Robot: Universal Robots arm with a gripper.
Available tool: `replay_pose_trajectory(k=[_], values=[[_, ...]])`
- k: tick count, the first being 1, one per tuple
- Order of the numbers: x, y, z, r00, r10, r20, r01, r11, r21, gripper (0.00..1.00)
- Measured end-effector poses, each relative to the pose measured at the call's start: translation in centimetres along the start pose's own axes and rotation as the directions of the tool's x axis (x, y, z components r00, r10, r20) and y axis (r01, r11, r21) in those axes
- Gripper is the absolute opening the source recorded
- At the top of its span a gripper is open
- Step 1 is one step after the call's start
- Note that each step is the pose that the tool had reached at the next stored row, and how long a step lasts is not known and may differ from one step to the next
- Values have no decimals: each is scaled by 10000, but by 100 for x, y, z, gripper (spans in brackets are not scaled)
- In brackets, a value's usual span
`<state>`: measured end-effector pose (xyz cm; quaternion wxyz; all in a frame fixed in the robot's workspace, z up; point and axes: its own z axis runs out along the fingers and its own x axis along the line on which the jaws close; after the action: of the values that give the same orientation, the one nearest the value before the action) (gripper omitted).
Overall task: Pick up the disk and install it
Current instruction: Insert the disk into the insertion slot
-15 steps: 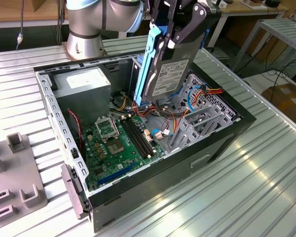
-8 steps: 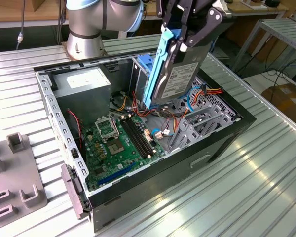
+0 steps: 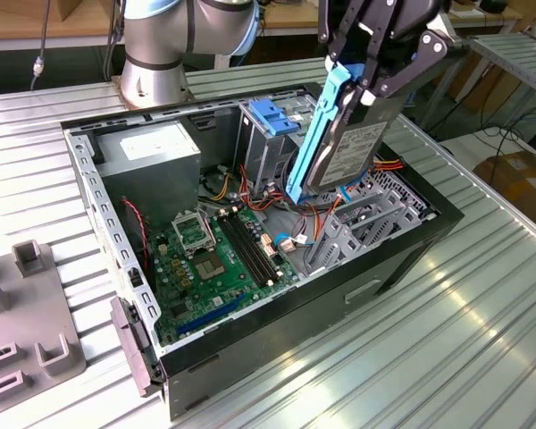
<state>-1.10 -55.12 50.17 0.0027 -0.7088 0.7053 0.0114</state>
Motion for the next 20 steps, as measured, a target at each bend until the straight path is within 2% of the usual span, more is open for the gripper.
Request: replay_pose_trajectory(k=[4,12,16,20], values=[[53,-91,9,10000,0,0,0,10000,0,37],[85,-330,29,10000,0,-1,0,10000,0,37],[85,-375,30,10000,-1,-1,1,10000,0,37],[86,-385,30,10000,1,0,-1,10000,0,37]])
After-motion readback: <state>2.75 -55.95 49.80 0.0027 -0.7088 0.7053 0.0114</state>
